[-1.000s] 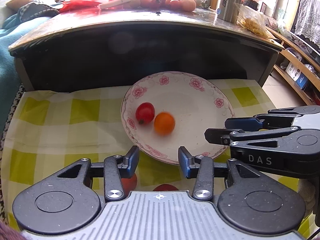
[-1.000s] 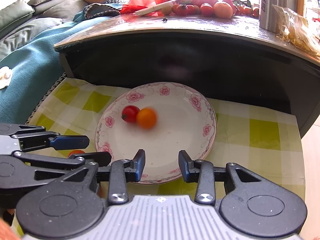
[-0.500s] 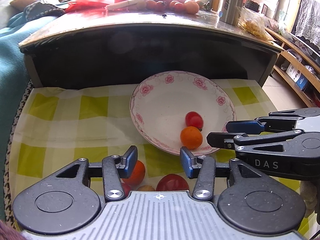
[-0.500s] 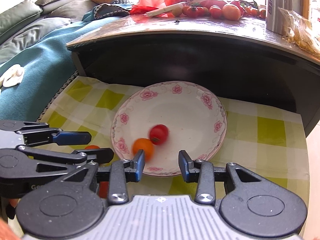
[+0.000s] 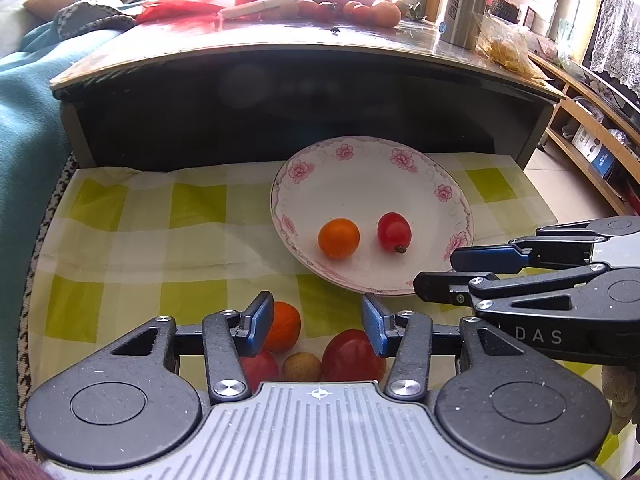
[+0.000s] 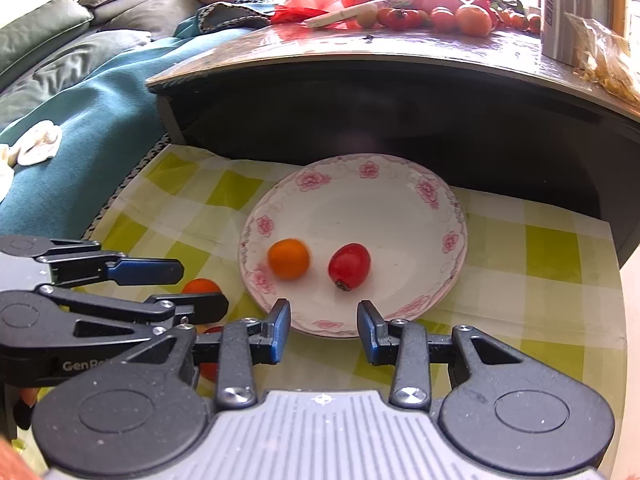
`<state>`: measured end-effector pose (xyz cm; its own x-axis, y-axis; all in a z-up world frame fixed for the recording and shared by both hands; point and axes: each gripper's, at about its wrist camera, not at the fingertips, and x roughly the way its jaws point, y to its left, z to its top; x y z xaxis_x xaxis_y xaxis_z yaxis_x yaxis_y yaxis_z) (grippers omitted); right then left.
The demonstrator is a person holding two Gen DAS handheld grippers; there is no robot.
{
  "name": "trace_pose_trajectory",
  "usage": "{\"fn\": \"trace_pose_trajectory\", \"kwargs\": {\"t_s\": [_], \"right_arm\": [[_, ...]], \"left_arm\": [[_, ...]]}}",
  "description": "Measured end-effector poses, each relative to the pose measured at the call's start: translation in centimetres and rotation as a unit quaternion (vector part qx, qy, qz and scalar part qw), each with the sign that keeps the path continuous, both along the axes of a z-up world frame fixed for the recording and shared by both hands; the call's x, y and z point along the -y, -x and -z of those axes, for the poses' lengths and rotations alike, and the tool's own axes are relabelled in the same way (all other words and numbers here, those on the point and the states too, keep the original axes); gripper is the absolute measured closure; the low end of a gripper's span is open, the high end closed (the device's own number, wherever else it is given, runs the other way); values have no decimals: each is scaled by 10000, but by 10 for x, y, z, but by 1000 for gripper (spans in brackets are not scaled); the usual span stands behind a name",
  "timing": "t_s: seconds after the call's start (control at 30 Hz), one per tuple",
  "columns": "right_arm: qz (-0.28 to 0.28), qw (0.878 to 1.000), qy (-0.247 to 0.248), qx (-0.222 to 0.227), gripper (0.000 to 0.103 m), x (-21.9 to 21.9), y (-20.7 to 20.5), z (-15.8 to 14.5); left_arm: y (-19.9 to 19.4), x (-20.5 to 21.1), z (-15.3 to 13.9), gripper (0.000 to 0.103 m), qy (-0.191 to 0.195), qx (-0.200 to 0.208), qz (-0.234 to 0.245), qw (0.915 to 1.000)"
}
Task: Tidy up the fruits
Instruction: 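Withdraw both open tools from the plate back toward the loose fruits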
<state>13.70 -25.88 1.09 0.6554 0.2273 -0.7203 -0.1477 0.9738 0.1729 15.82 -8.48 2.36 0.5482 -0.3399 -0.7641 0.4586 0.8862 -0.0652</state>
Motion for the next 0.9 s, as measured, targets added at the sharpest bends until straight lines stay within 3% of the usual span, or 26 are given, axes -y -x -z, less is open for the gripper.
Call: {"fn": "trace_pose_trajectory", "kwargs": {"t_s": [0.47, 0.9], "right_arm": [[-380, 9992, -90, -129, 63, -21, 20, 1], [-979, 9942, 67, -436, 62, -47, 46, 15]], "left_arm": [[27, -28, -7, 44, 10, -75, -123, 9999], [69, -59, 12, 42, -152, -562, -323, 9978]]}}
